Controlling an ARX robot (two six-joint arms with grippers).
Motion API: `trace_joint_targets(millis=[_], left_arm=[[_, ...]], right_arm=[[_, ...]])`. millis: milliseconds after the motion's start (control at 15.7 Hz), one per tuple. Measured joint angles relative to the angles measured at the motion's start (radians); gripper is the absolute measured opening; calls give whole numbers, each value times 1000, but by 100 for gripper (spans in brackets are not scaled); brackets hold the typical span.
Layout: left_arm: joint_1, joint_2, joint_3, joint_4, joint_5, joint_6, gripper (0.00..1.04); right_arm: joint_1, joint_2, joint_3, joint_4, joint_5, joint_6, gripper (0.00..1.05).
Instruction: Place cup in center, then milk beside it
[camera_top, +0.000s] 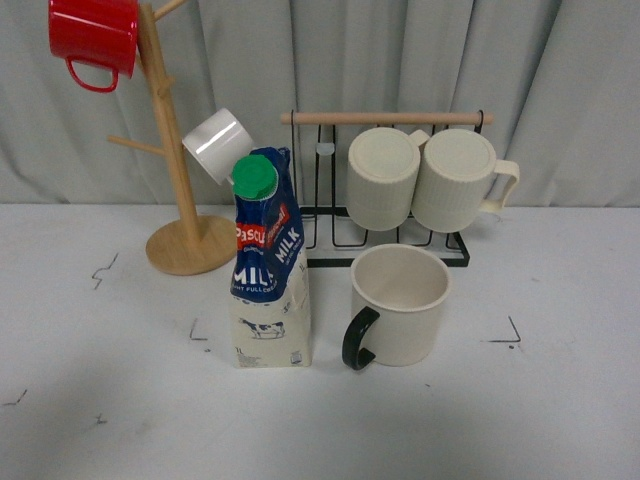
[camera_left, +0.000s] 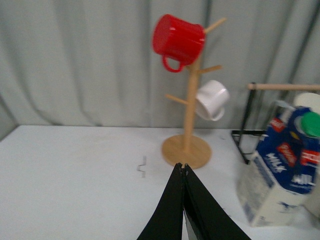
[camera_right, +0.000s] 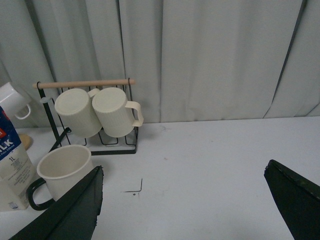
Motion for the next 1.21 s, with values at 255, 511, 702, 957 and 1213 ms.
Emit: trace_joint_targets(millis=[255, 511, 702, 957, 1213], left_arm=[[2, -135, 0, -127, 10, 0, 2], [2, -232, 0, -226, 10, 0, 2], [2, -293, 0, -288, 10, 0, 2], [3, -471, 7, -469, 8, 0, 2], [3, -471, 1, -477, 10, 0, 11]], right_arm=[[0, 0, 0, 0, 0, 0, 98], [0, 0, 0, 0, 0, 0, 98], [0, 0, 0, 0, 0, 0, 98], [0, 0, 0, 0, -1, 0, 98], [0, 0, 0, 0, -2, 0, 98]])
